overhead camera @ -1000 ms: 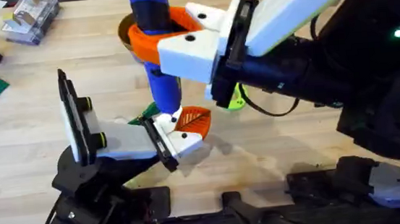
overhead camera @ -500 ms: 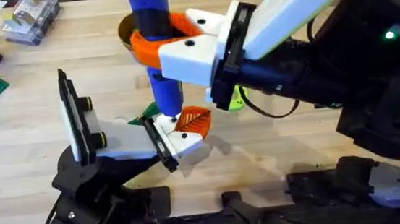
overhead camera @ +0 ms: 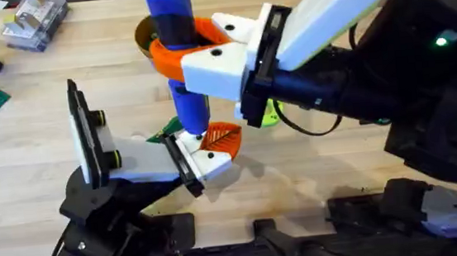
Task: Pick up the gripper from the table and insert it into the empty holder that is missing its gripper. Then pick up a screw, insert it into the mounting hole, and use the screwdriver to tighten it. Finally, clean up the table by picking up the vegetable and placing it into the bucket.
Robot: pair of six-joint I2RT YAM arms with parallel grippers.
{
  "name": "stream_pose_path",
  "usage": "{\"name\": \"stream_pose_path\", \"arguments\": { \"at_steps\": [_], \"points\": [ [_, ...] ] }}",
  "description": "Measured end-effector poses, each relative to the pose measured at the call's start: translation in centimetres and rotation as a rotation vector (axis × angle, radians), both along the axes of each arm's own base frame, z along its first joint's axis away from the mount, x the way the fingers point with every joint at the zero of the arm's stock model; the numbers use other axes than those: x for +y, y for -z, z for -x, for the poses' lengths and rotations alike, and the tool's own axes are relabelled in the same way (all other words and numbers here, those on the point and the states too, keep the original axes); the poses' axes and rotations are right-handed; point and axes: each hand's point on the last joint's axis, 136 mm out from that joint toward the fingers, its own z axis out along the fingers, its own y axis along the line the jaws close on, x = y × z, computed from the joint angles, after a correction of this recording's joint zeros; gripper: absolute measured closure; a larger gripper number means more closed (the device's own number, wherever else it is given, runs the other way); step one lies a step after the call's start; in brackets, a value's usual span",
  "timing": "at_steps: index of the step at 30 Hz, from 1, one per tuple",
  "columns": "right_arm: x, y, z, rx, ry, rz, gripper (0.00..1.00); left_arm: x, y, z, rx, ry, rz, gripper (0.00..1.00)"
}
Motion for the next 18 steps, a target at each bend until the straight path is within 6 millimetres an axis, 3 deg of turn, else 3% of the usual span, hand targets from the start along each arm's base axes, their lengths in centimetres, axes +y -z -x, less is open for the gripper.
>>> {"name": "stream_pose_path", "arguments": {
  "at_steps": [9,15,18],
  "points": [
    [0.1,-0.5,0.3,-0.021,-0.018,-0.014,0.976,0.0,0.0,0.1,0.004,0.003,0.001,0.982],
    [0.1,-5.6,1.9,-0.185,-0.095,-0.183,0.976,0.0,0.0,0.0,0.004,0.003,0.001,0.982],
    [-0.4,-6.7,1.8,-0.221,-0.093,-0.219,0.976,0.0,0.0,0.1,0.002,0.003,0.0,0.982]
  ]
}}
